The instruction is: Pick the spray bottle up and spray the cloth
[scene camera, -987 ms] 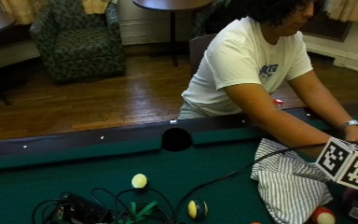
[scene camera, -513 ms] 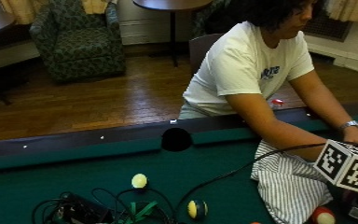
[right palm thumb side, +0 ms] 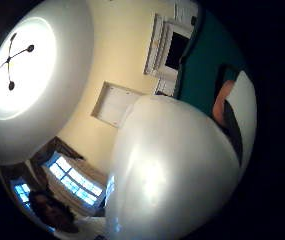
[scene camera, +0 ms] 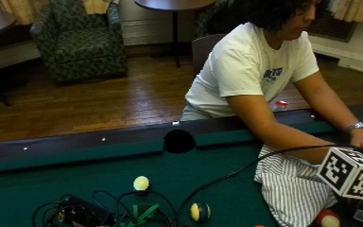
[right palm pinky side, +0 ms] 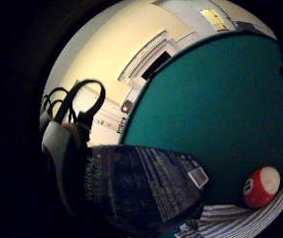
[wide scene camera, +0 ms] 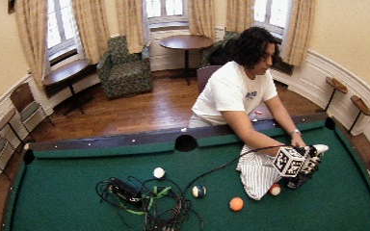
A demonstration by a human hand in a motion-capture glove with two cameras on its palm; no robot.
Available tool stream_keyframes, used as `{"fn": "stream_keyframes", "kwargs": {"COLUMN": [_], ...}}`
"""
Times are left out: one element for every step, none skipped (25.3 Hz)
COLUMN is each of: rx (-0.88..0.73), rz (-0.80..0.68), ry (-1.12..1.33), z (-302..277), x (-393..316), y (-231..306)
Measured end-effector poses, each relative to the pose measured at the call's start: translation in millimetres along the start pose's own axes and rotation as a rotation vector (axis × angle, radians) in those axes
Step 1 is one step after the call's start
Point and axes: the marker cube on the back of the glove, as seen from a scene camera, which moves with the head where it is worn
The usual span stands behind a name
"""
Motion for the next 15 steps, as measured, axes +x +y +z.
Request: {"fn": "stream_keyframes", "kwargs": {"rx": [-0.023,-0.047,-0.066,-0.078,-0.084,-0.09,-0.098,-0.109,-0.12,-0.132,-0.144,-0.153,-0.161,-0.166,-0.171], "rz": [0.01,0.02,0.027,0.031,0.033,0.035,0.037,0.038,0.04,0.04,0.04,0.038,0.034,0.029,0.021], "ry": [-0.007,-0.011,-0.012,-0.01,-0.006,-0.001,0.006,0.014,0.023,0.032,0.043,0.056,0.071,0.089,0.108], "z": [1.2,2.6,3.4,3.2,2.1,0.5,-1.3,-3.2,-5.2,-7.3,-9.6,-12.0,-14.9,-18.2,-22.3], "x": [1.4,3.1,4.6,5.5,5.8,6.0,6.5,7.3,8.5,9.7,10.9,11.9,12.7,13.3,13.7], "y": [2.5,5.4,7.6,8.4,8.0,7.3,7.0,7.5,8.8,10.8,13.5,16.8,20.3,24.0,27.5]}}
